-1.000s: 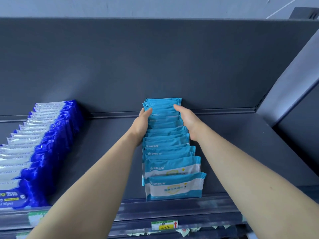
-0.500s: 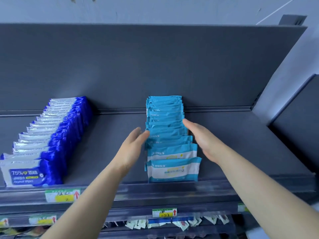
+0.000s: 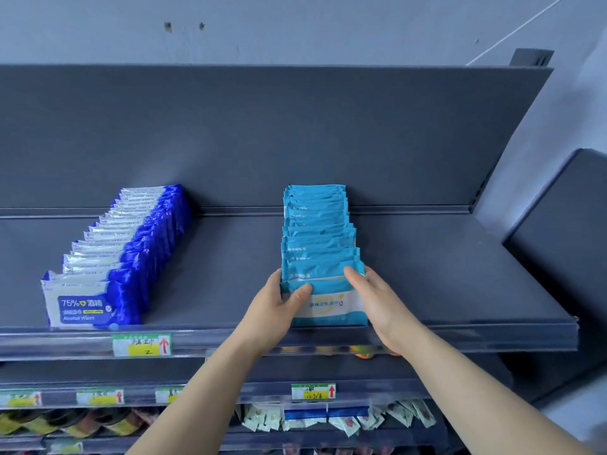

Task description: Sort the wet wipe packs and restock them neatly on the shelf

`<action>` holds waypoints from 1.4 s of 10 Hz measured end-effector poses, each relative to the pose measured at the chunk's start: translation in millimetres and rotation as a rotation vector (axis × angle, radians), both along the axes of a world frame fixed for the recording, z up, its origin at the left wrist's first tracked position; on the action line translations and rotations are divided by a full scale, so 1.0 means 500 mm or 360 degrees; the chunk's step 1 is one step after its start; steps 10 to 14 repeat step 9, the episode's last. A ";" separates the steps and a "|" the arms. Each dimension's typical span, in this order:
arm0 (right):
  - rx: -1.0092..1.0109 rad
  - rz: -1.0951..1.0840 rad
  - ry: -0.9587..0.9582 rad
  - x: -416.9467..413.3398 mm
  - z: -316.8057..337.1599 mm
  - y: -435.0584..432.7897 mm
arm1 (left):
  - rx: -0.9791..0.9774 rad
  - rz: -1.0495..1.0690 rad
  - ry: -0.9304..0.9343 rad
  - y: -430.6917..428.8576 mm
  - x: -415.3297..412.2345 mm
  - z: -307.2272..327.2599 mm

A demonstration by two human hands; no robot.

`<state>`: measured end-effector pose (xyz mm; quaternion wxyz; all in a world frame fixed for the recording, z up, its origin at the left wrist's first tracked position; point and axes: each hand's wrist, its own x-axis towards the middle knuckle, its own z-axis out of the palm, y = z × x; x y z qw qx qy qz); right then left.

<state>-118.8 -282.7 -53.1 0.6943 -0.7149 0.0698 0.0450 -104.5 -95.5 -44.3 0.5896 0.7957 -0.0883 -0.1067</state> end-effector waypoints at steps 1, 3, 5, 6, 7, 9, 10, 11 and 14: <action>-0.0232 -0.0085 -0.0045 -0.007 0.012 -0.004 | 0.0041 0.0007 -0.0042 0.017 0.007 -0.003; -0.0450 -0.0218 -0.0092 -0.011 0.008 0.016 | 0.0234 0.0005 -0.0101 0.018 0.017 -0.013; -0.0666 -0.0275 -0.0045 -0.010 0.010 0.030 | 0.0361 -0.0042 -0.0133 0.022 0.032 -0.017; -0.0663 -0.0355 -0.0039 -0.014 0.017 0.032 | 0.0401 -0.0090 -0.0165 0.038 0.043 -0.019; -0.0672 -0.0479 -0.0061 -0.023 0.020 0.031 | 0.0460 -0.0037 -0.0236 0.067 0.041 -0.022; -0.0971 -0.0460 0.0086 -0.046 0.031 0.049 | 0.0744 -0.0327 -0.0478 0.108 0.012 -0.022; -0.0971 -0.0460 0.0086 -0.046 0.031 0.049 | 0.0744 -0.0327 -0.0478 0.108 0.012 -0.022; -0.0971 -0.0460 0.0086 -0.046 0.031 0.049 | 0.0744 -0.0327 -0.0478 0.108 0.012 -0.022; -0.0971 -0.0460 0.0086 -0.046 0.031 0.049 | 0.0744 -0.0327 -0.0478 0.108 0.012 -0.022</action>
